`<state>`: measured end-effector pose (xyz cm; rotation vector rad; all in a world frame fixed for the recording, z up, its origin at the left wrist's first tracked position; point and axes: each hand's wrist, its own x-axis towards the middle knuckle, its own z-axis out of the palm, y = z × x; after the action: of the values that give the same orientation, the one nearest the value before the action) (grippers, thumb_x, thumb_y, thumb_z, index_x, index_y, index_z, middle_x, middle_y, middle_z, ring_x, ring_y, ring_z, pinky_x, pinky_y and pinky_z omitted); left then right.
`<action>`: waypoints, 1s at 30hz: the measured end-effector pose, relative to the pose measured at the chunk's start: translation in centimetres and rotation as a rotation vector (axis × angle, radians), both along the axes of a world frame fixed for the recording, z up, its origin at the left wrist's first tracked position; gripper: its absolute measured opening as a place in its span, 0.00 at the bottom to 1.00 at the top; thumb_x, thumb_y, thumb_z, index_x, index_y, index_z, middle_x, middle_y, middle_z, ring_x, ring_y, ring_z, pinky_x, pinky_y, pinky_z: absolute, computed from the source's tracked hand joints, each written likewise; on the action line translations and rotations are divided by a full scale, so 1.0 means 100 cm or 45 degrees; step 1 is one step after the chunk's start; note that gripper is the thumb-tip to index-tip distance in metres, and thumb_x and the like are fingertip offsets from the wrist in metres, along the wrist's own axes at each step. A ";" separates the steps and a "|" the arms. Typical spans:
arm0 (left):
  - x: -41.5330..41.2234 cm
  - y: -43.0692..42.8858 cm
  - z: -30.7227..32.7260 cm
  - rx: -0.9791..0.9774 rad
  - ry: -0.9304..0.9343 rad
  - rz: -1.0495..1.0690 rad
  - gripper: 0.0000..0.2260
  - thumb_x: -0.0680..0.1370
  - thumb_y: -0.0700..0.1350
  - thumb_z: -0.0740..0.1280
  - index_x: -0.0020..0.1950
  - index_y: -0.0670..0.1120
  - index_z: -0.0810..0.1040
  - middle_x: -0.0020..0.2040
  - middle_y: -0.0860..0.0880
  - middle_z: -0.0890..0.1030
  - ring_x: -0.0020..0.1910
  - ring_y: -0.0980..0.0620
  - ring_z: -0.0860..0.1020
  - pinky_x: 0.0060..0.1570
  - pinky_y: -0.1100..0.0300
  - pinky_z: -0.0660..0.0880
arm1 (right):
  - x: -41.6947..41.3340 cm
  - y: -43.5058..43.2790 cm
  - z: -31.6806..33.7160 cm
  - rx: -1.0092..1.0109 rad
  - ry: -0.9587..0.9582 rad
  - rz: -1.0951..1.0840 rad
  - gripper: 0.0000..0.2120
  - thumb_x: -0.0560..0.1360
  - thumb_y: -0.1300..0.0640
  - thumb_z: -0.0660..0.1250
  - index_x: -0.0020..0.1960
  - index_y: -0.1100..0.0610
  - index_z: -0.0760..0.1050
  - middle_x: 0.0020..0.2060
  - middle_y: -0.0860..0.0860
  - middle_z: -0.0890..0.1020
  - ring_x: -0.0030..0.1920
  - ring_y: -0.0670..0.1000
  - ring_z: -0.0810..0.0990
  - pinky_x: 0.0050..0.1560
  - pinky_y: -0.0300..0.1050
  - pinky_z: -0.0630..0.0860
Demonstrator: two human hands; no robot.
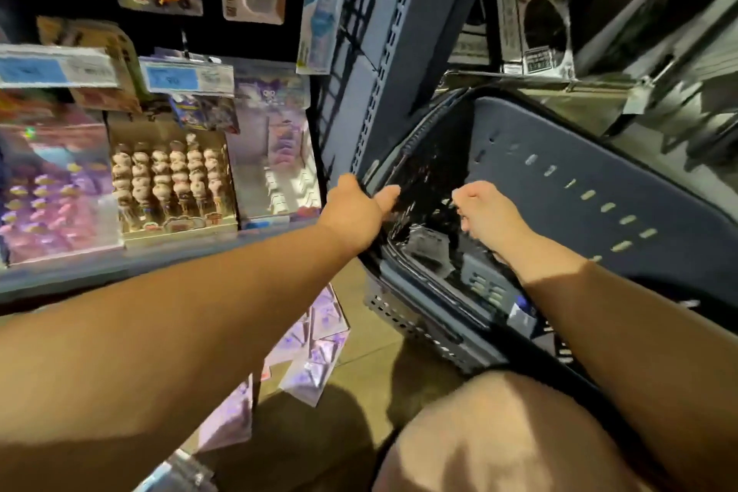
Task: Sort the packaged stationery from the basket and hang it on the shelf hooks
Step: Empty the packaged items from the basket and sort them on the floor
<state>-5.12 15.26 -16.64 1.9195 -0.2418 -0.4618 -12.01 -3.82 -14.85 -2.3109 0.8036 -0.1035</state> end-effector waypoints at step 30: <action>-0.062 0.083 -0.034 0.143 -0.256 -0.173 0.33 0.64 0.69 0.59 0.61 0.52 0.60 0.51 0.51 0.76 0.52 0.49 0.75 0.56 0.51 0.71 | -0.172 -0.073 -0.194 0.568 0.944 0.311 0.48 0.68 0.32 0.67 0.78 0.53 0.52 0.74 0.47 0.60 0.75 0.50 0.60 0.74 0.44 0.55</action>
<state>-11.30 23.59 -20.03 2.0696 -0.4889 -0.3783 -29.21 -11.10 -34.20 -1.9737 0.7703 0.9877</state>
